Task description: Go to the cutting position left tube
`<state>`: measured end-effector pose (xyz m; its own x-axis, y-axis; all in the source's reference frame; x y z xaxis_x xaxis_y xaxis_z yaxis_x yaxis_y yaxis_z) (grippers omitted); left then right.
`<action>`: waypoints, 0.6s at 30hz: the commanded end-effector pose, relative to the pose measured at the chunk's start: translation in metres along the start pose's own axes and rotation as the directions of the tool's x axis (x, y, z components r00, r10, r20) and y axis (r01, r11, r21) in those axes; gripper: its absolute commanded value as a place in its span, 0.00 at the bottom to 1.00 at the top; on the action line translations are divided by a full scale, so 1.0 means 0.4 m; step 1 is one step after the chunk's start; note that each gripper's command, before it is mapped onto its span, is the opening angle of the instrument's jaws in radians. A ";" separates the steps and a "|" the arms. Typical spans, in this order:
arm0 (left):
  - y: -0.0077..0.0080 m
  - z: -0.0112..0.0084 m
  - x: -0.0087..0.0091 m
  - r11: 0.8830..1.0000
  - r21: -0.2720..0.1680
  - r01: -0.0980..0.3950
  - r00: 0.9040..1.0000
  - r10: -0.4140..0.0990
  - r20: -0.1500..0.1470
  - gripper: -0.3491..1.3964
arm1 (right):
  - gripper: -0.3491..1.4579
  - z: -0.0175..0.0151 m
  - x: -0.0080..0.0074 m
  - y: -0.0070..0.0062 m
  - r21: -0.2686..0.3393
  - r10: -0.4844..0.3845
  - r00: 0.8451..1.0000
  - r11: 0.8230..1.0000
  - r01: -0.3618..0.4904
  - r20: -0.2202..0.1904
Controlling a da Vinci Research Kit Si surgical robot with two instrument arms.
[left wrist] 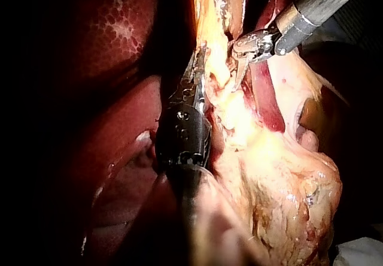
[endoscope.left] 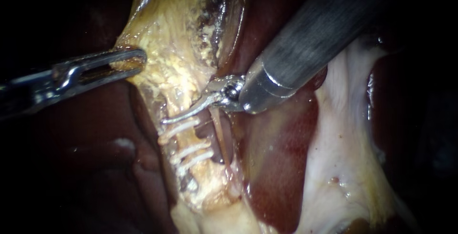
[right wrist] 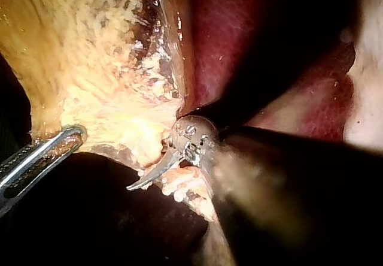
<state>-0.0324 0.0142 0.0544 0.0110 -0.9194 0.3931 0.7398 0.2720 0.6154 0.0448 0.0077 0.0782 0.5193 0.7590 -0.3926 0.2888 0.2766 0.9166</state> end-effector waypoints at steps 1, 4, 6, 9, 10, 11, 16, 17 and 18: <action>0.0000 0.0000 0.0000 1.000 0.000 0.000 1.000 0.000 0.000 0.00 | 0.91 0.0000 0.0000 0.0000 -0.001 -0.001 1.000 1.000 0.001 0.000; 0.0002 -0.0001 -0.0001 1.000 0.001 0.000 1.000 0.000 0.000 0.00 | 0.91 0.0000 0.0000 -0.0001 -0.001 -0.001 1.000 1.000 0.001 0.001; 0.0004 -0.0001 -0.0001 1.000 0.001 0.000 1.000 0.000 -0.001 0.00 | 0.91 -0.0003 -0.0002 -0.0001 0.000 -0.002 1.000 1.000 0.002 0.001; 0.0008 -0.0002 -0.0002 1.000 0.005 -0.001 1.000 0.001 -0.002 0.00 | 0.90 -0.0012 -0.0008 -0.0001 0.000 -0.002 1.000 1.000 0.002 0.005; 0.0010 -0.0003 -0.0002 1.000 0.005 -0.001 1.000 0.001 -0.003 0.00 | 0.90 -0.0017 -0.0011 0.0001 -0.002 -0.002 1.000 1.000 0.002 0.008; 0.0011 -0.0004 -0.0003 1.000 0.006 -0.001 1.000 0.001 -0.003 0.00 | 0.90 -0.0022 -0.0013 0.0002 -0.003 -0.001 1.000 1.000 0.001 0.015; 0.0015 -0.0011 -0.0010 1.000 0.005 0.000 1.000 0.000 -0.004 0.00 | 0.93 -0.0043 -0.0024 0.0008 -0.045 -0.010 0.999 0.999 0.011 0.032; 0.0016 -0.0012 -0.0010 1.000 0.002 0.000 1.000 0.000 -0.003 0.00 | 0.93 -0.0049 -0.0026 0.0010 -0.049 -0.015 0.999 0.999 0.017 0.033; 0.0016 -0.0013 -0.0011 1.000 0.002 0.000 1.000 0.000 -0.003 0.00 | 0.93 -0.0052 -0.0028 0.0011 -0.052 -0.016 0.999 0.999 0.017 0.032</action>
<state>-0.0316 0.0146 0.0543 0.0143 -0.9204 0.3907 0.7372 0.2737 0.6178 0.0426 0.0083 0.0792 0.5396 0.7351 -0.4105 0.2568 0.3207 0.9117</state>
